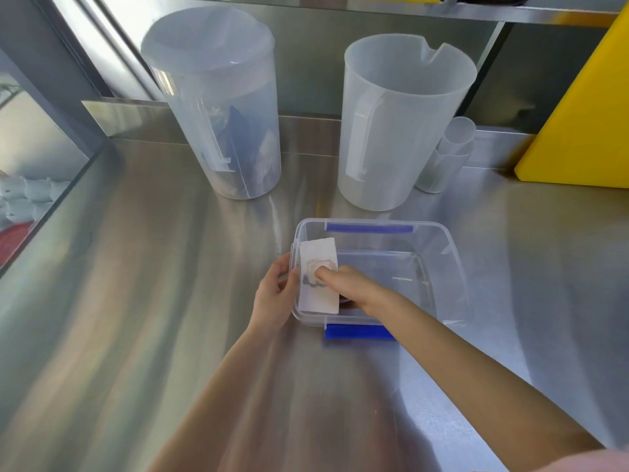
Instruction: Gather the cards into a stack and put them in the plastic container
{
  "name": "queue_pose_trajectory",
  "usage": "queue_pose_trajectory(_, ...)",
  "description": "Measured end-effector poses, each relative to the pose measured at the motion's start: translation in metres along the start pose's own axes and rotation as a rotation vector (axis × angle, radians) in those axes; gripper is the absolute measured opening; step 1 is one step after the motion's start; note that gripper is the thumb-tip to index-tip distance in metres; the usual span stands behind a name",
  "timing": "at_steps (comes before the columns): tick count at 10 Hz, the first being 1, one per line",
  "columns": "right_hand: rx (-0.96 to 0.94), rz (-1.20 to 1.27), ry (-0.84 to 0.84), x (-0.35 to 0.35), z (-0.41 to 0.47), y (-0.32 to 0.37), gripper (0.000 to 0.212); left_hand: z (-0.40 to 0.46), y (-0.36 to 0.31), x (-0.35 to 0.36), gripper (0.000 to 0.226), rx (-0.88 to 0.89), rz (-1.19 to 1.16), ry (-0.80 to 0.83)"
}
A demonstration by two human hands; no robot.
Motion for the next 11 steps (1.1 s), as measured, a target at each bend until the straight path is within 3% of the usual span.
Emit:
queue_pose_trajectory(3,-0.076,0.017,-0.101,0.008,0.009,0.002,0.046,-0.001,-0.003,-0.001,0.035,0.001,0.023,0.003)
queue_pose_trajectory(6,-0.019,-0.079,-0.21,0.01,0.021,-0.007,0.055,-0.001,-0.001,-0.002,0.035,-0.015,0.05,-0.015)
queue_pose_trajectory(8,-0.03,-0.1,-0.134,0.008,0.021,-0.006,0.059,0.0,-0.003,-0.002,0.036,-0.02,0.088,0.006)
queue_pose_trajectory(10,-0.095,-0.217,-0.091,-0.002,0.008,0.002,0.067,0.001,-0.016,-0.004,0.05,-0.009,0.37,0.054)
queue_pose_trajectory(11,-0.19,-0.3,-0.121,-0.014,-0.018,0.01,0.059,-0.011,-0.038,-0.004,0.057,0.068,0.583,0.051)
Point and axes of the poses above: each hand's wrist, its own z-axis towards the middle knuckle, its own x-axis out of the palm, y = z × x, the point moved 5 cm from there along z, towards the middle knuckle, and after that the axes turned 6 degrees about -z, right-handed, at the moved point
